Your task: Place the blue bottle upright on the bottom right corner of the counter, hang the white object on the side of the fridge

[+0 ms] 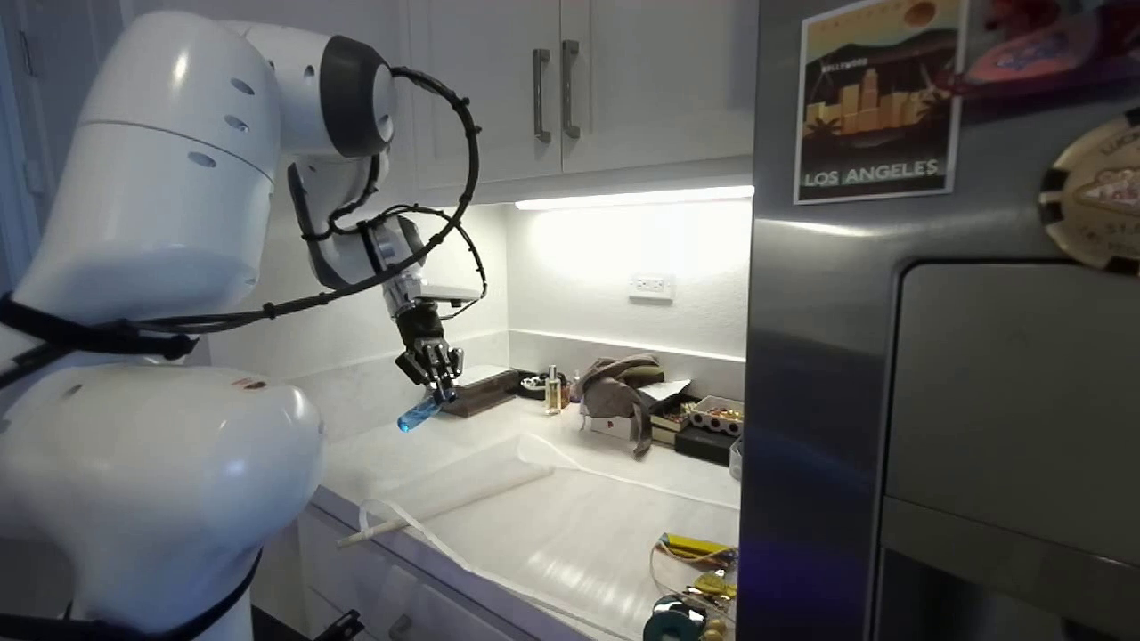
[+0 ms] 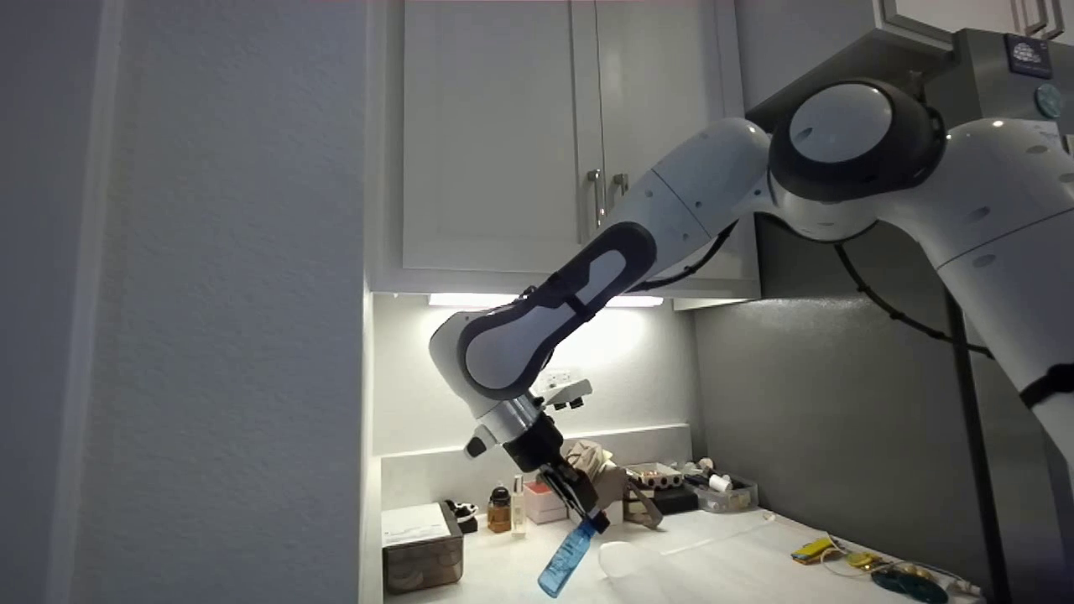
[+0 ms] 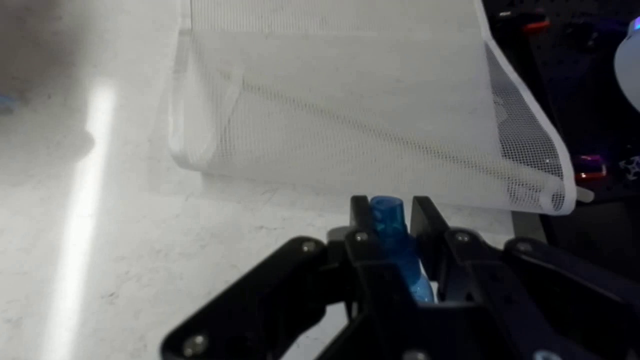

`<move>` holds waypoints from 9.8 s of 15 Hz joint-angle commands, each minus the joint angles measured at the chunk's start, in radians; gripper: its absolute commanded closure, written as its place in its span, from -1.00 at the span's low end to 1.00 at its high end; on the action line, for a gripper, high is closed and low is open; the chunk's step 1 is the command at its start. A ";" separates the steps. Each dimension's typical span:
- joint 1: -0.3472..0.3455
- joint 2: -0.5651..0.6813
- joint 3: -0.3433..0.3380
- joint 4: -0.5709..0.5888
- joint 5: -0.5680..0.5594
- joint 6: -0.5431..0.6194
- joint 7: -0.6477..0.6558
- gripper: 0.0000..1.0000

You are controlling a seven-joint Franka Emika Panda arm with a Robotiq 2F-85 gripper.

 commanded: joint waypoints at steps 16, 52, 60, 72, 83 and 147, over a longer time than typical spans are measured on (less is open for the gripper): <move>0.067 0.095 0.051 0.014 -0.277 -0.464 0.337 0.87; 0.055 0.384 0.031 0.280 -0.360 -0.469 0.301 0.01; 0.053 0.378 0.031 0.290 -0.354 -0.463 0.306 -1.00; 0.049 0.325 0.042 0.308 -0.327 -0.463 0.316 -1.00; 0.023 0.120 0.084 0.222 -0.257 -0.359 0.324 -1.00; -0.096 -0.379 -0.225 -0.530 0.564 0.854 0.150 -1.00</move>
